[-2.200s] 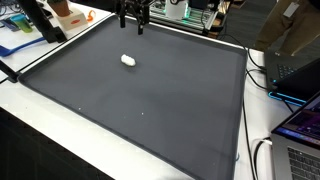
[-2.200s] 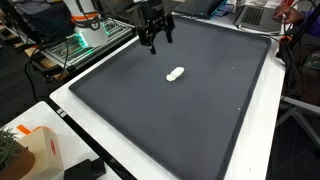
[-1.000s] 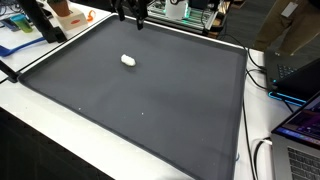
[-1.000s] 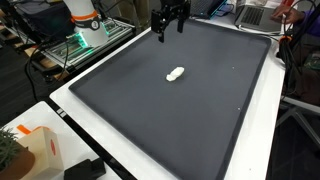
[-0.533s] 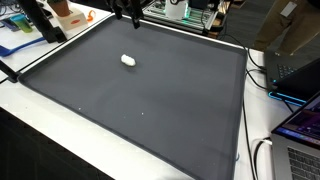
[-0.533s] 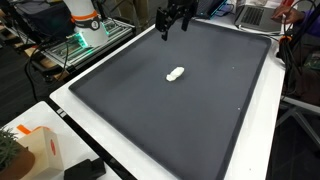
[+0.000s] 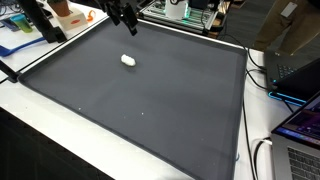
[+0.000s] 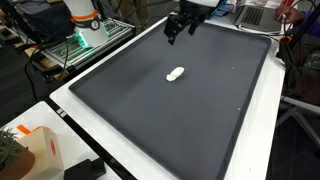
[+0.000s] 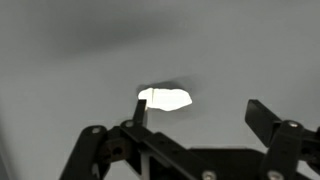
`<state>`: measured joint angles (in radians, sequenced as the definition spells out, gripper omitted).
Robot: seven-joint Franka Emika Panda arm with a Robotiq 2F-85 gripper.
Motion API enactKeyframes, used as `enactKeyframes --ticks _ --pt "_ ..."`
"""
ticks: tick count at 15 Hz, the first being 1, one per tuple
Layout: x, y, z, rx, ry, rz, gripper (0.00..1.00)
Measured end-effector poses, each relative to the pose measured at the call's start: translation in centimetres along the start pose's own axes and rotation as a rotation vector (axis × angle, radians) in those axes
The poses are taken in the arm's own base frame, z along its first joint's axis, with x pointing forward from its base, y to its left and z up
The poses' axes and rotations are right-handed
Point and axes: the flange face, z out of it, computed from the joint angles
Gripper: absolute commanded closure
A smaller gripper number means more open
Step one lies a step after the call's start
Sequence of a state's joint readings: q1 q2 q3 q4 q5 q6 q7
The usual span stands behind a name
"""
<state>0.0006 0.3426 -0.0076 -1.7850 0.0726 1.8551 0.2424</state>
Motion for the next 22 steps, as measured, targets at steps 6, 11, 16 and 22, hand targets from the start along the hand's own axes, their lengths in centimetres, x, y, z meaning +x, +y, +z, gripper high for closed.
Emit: enactKeyframes --ticks 6,11,16,22 --pt "4.1 -0.8 0.0 -0.012 0.017 -0.036 0.00" --pt "4.4 -1.0 -0.1 -0.014 0.008 -0.045 0.00" --pt "5.1 -1.9 0.2 -0.041 -0.105 -0.098 0.00" --pt "7.9 -2.6 2.0 -0.077 -0.211 -0.139 0.00"
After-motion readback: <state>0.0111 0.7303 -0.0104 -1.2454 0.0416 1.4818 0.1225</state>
